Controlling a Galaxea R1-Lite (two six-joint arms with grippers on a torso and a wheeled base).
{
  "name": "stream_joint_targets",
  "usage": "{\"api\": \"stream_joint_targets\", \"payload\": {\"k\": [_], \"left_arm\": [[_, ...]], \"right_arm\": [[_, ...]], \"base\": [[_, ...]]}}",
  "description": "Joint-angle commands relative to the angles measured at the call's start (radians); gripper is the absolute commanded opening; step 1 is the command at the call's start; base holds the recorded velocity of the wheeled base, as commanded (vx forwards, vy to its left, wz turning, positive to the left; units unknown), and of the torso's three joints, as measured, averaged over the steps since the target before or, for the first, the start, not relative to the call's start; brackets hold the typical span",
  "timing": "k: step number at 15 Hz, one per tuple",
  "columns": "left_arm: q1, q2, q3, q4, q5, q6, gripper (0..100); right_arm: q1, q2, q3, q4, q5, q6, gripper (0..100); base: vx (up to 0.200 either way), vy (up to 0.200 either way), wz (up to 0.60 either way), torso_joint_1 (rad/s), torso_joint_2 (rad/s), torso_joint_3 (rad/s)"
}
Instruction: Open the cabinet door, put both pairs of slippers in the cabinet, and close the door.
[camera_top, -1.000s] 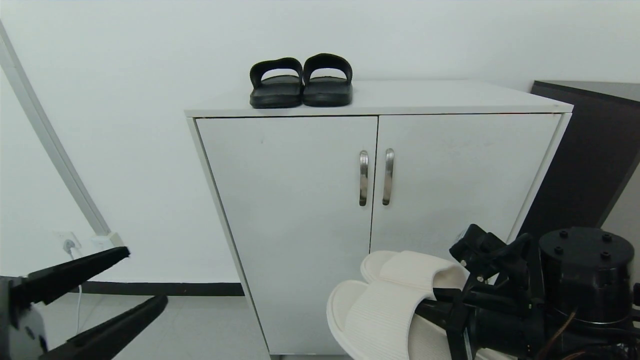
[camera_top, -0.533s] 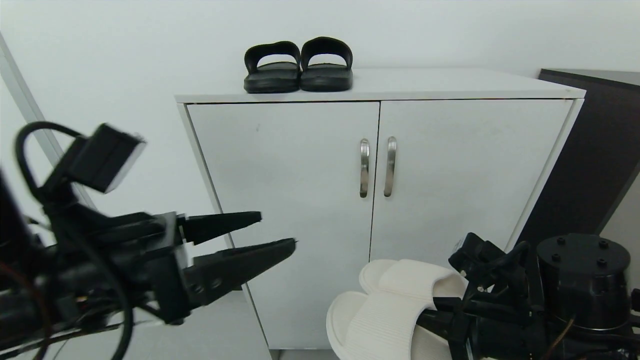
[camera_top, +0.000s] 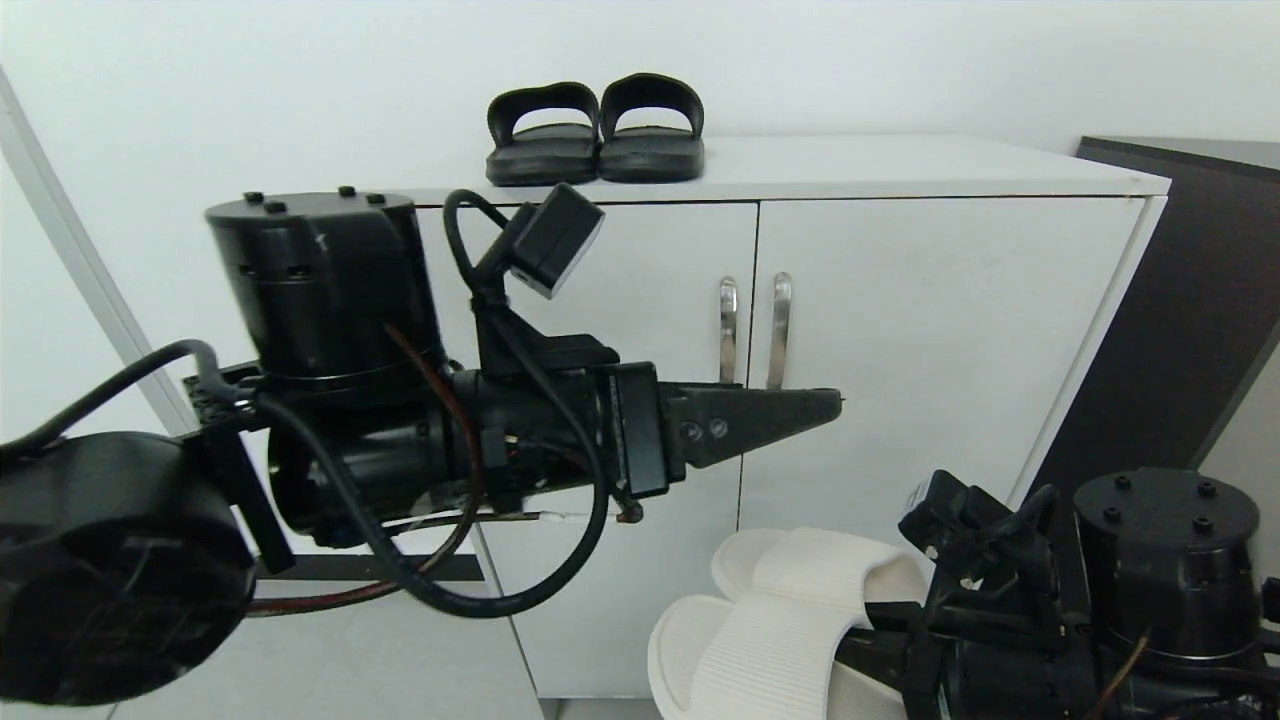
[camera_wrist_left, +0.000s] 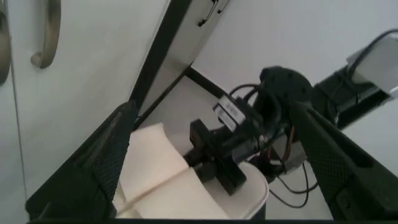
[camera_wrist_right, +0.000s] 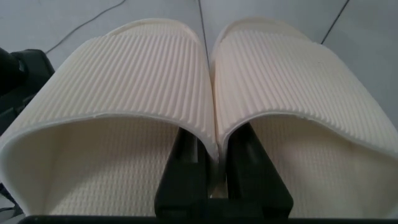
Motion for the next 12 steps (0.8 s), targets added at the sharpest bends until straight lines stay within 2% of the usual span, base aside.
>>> {"api": "stream_joint_targets", "payload": {"k": [1, 5, 7, 9, 12], "left_arm": [[-0.001, 0.076, -0.048, -0.009, -0.001, -0.01, 100], [-0.024, 0.197, -0.18, -0.014, 0.135, -0.002, 100], [-0.024, 0.2, -0.212, -0.012, 0.161, 0.01, 100], [-0.023, 0.229, -0.244, -0.011, 0.214, 0.053, 100], [-0.023, 0.258, -0.284, -0.008, 0.272, 0.09, 100]], "right_arm": [[-0.001, 0.0, 0.001, 0.0, 0.003, 0.0, 0], [-0.001, 0.003, 0.004, 0.0, 0.009, 0.0, 0], [0.001, 0.003, 0.001, -0.002, 0.022, -0.001, 0], [-0.001, 0.003, 0.001, -0.002, 0.025, -0.001, 0], [-0.001, 0.001, 0.003, -0.002, 0.025, -0.001, 0]], "base": [[0.0, 0.0, 0.0, 0.0, 0.0, 0.0], [0.0, 0.0, 0.0, 0.0, 0.0, 0.0], [0.0, 0.0, 0.0, 0.0, 0.0, 0.0], [0.0, 0.0, 0.0, 0.0, 0.0, 0.0], [0.0, 0.0, 0.0, 0.0, 0.0, 0.0]]}}
